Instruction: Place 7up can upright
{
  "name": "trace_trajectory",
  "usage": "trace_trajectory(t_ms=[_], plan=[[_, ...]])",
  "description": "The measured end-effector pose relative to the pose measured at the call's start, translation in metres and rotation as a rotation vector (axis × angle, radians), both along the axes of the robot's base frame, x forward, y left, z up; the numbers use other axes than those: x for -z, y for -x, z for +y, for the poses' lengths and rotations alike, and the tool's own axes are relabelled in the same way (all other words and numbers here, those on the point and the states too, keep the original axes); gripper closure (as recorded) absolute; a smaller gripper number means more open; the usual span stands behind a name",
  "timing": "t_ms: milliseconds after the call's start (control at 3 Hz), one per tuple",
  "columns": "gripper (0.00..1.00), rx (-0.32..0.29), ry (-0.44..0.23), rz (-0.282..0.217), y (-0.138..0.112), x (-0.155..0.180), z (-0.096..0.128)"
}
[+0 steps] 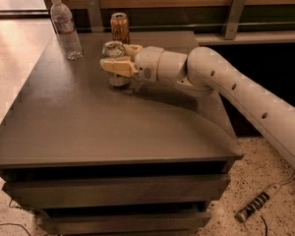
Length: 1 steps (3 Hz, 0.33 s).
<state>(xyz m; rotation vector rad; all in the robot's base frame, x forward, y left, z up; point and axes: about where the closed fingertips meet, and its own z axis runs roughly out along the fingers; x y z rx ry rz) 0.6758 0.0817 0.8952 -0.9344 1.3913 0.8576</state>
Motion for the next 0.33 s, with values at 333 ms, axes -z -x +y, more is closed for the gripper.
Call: trace_trajectory(t_ms=[333], plan=[[0.00,-0.004,0.000,0.000,0.0007,-0.0003,0.0023]])
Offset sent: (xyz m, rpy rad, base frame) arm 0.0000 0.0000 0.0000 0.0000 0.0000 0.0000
